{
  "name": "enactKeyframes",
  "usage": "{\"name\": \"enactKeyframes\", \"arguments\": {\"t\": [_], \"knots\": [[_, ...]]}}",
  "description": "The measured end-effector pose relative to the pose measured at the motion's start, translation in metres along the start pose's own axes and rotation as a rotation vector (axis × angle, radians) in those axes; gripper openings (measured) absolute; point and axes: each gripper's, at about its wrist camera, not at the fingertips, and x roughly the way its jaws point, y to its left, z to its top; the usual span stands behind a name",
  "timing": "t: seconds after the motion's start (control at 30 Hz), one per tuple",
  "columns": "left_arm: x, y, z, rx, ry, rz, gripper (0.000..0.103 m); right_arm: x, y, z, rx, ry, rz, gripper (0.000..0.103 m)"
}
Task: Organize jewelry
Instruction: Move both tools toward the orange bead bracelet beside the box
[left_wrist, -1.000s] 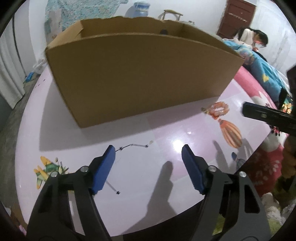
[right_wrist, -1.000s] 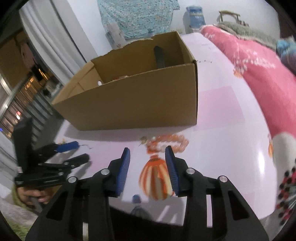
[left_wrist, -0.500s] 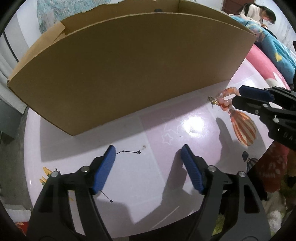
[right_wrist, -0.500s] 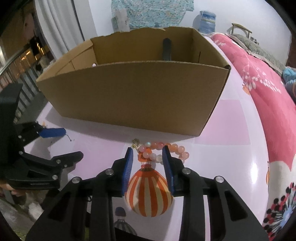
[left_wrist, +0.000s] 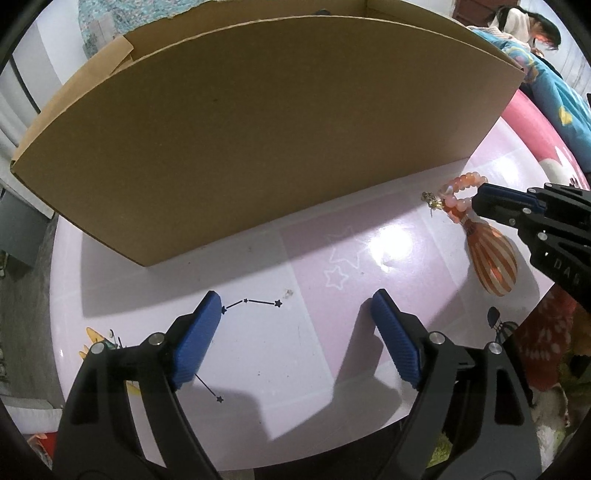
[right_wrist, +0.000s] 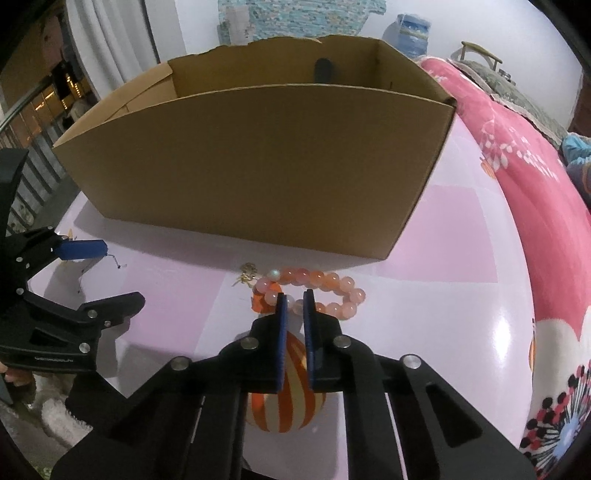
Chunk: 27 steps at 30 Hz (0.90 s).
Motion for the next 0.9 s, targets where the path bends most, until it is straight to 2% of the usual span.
{"name": "enactKeyframes", "arguments": {"t": [0.17, 0.5, 0.6, 0.67, 0.77, 0.83, 0.9], "knots": [[-0.004, 0.014, -0.005, -0.004, -0.002, 0.002, 0.081, -0.001, -0.005, -0.003, 0.022, 0.003, -0.011, 0.006], [-0.007, 0.018, -0.008, 0.003, -0.012, 0.007, 0.083, -0.001, -0.029, -0.015, 0.117, 0.024, -0.024, 0.006], [-0.010, 0.016, -0.012, 0.028, -0.053, 0.017, 0.083, -0.006, -0.034, -0.017, 0.136, 0.018, -0.022, 0.006], [-0.015, 0.011, -0.016, 0.053, -0.091, 0.007, 0.081, -0.014, -0.033, -0.016, 0.133, -0.016, 0.010, 0.006], [-0.023, 0.005, -0.016, 0.082, -0.141, -0.033, 0.073, -0.024, -0.025, -0.013, 0.092, -0.061, 0.077, 0.010], [-0.026, 0.002, -0.015, 0.100, -0.175, -0.068, 0.065, -0.023, -0.017, -0.008, 0.055, -0.071, 0.102, 0.029], [-0.030, -0.001, -0.013, 0.127, -0.209, -0.116, 0.057, -0.018, -0.009, -0.004, 0.015, -0.065, 0.114, 0.032]]}}
